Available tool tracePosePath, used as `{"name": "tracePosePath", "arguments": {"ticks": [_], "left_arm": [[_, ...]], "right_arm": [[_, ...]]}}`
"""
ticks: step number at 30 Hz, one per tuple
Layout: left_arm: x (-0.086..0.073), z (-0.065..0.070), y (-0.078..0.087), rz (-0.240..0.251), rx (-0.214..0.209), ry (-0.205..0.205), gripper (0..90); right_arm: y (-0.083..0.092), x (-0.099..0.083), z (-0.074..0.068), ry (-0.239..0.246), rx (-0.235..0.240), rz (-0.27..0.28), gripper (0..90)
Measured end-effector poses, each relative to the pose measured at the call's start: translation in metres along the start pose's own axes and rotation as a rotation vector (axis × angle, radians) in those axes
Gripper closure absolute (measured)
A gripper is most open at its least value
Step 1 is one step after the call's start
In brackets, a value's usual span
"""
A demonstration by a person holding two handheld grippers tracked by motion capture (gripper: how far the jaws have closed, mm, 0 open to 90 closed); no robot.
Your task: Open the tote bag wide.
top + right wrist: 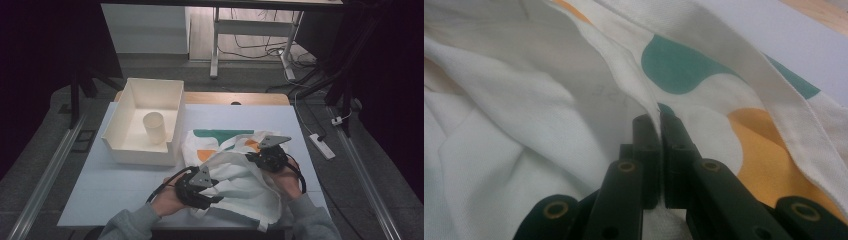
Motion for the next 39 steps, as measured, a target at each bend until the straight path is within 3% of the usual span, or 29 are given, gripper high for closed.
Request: {"name": "tracePosePath", "arguments": {"ticks": [14, 22, 24, 28, 39], "left_arm": [[0.020, 0.016, -0.044, -0.128, -0.094, -0.095, 41.5], [0.018, 0.020, -0.058, -0.191, -0.063, -0.121, 40.0], [0.017, 0.021, -0.060, -0.201, -0.039, -0.122, 40.8], [0.015, 0.018, -0.061, -0.206, -0.025, -0.113, 49.9], [0.011, 0.008, -0.059, -0.195, -0.049, -0.061, 82.6]], "right_arm": [[-0.002, -0.001, 0.003, -0.011, 0.012, -0.001, 87.0], [-0.002, -0.001, 0.003, -0.011, 0.013, 0.000, 87.0], [-0.001, -0.001, 0.003, -0.010, 0.012, 0.001, 87.0], [-0.001, -0.001, 0.003, -0.010, 0.010, 0.005, 87.0], [0.002, -0.001, 0.004, -0.010, 0.006, 0.016, 86.9]]}}
Point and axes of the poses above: each handheld gripper's, and its own axes: y roughly backward along the jaws, x roughly out of its top, z roughly to its right, the point moved 1 cm from there along -y, roughly forward along the jaws, and after that the axes turned 11 degrees about -z, right-handed, at the moved point
